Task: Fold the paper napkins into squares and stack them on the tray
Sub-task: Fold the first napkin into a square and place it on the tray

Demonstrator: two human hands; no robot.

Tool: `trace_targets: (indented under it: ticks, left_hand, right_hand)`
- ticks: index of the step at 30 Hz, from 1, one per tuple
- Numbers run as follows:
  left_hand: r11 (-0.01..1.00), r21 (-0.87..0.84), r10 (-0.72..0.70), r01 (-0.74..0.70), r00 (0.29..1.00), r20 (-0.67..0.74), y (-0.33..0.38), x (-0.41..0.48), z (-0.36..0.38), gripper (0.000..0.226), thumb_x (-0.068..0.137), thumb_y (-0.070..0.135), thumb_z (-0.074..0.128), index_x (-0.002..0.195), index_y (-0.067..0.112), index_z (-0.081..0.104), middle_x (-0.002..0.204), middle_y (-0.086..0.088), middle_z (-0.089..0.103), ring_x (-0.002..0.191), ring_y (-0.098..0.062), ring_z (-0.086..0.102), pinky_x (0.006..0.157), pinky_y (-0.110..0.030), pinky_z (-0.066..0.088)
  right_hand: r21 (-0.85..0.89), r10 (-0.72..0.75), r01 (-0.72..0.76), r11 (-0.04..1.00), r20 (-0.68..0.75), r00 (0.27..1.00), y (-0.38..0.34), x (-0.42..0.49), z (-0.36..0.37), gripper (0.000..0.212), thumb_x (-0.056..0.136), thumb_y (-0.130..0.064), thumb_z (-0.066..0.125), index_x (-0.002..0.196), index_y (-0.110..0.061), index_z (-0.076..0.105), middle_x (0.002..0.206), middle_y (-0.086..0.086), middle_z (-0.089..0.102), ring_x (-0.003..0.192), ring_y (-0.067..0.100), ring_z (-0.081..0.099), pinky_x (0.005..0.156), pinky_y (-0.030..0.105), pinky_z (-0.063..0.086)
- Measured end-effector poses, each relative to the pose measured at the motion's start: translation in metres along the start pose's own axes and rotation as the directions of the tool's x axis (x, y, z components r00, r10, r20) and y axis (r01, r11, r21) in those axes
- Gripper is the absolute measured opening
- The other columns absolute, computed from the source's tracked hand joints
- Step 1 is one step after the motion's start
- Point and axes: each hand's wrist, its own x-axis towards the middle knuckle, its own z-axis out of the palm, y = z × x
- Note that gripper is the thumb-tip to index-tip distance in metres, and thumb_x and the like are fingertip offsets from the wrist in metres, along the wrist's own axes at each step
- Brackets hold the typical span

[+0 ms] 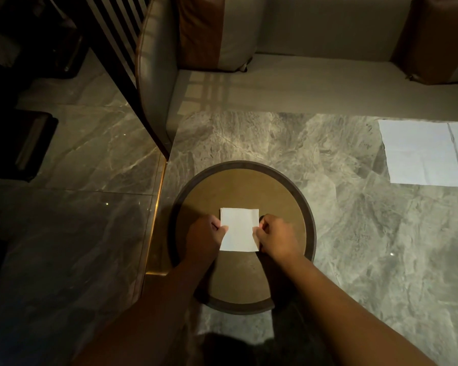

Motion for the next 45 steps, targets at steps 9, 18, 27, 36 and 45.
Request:
trace_targets:
  ticks: [9,18,27,36,45]
  left_hand:
    - [0.999,0.041,-0.013,0.013,1.000,-0.003,-0.002,0.000,0.002,0.016,0.089,0.026,0.072,0.095,0.013,0.064,0.090,-0.004,0.070,0.080,-0.017,0.063,0.075,-0.030,0.054]
    - [0.998,0.053,0.049,-0.047,0.998,-0.038,-0.011,-0.006,0.005,0.028,0.088,0.023,0.073,0.094,0.022,0.045,0.073,0.007,0.053,0.065,-0.007,0.057,0.059,-0.015,0.044]
    - [0.740,0.434,0.503,-0.514,0.851,0.151,-0.009,0.000,-0.006,0.066,0.083,0.041,0.076,0.142,0.022,0.053,0.154,-0.027,0.032,0.142,-0.046,0.031,0.111,-0.057,0.033]
    - [0.697,0.453,0.510,-0.556,0.829,0.232,-0.032,0.011,-0.030,0.080,0.076,0.043,0.082,0.145,0.023,0.047,0.153,-0.024,0.037,0.141,-0.047,0.035,0.109,-0.063,0.037]
    - [0.810,0.496,0.189,-0.314,0.939,0.286,-0.011,0.015,-0.021,0.080,0.089,0.052,0.063,0.154,0.033,0.022,0.167,-0.002,0.004,0.153,-0.029,0.005,0.122,-0.048,0.013]
  right_hand:
    - [-0.019,-0.008,0.007,1.000,-0.017,1.000,0.006,0.002,0.005,0.019,0.094,-0.040,0.066,0.080,-0.032,0.056,0.073,-0.012,0.062,0.062,0.009,0.062,0.067,0.027,0.059]
    - [-0.012,0.037,-0.039,0.999,-0.141,0.989,0.011,-0.006,0.005,0.022,0.093,-0.038,0.067,0.089,-0.033,0.046,0.069,-0.016,0.053,0.059,0.005,0.056,0.056,0.022,0.052]
    - [-0.295,-0.427,0.398,0.869,-0.038,0.903,0.009,-0.014,0.008,0.061,0.087,-0.044,0.073,0.142,-0.026,0.052,0.155,0.011,0.037,0.144,0.033,0.032,0.112,0.046,0.038]
    - [-0.388,-0.394,0.393,0.834,0.080,0.915,0.023,-0.008,-0.008,0.086,0.090,-0.051,0.066,0.159,-0.026,0.022,0.169,0.000,0.011,0.155,0.025,0.008,0.118,0.035,0.006]
    - [-0.173,-0.306,0.329,0.928,0.145,0.941,0.005,-0.010,-0.033,0.082,0.089,-0.042,0.072,0.156,-0.021,0.030,0.163,0.002,0.029,0.148,0.025,0.031,0.120,0.042,0.032]
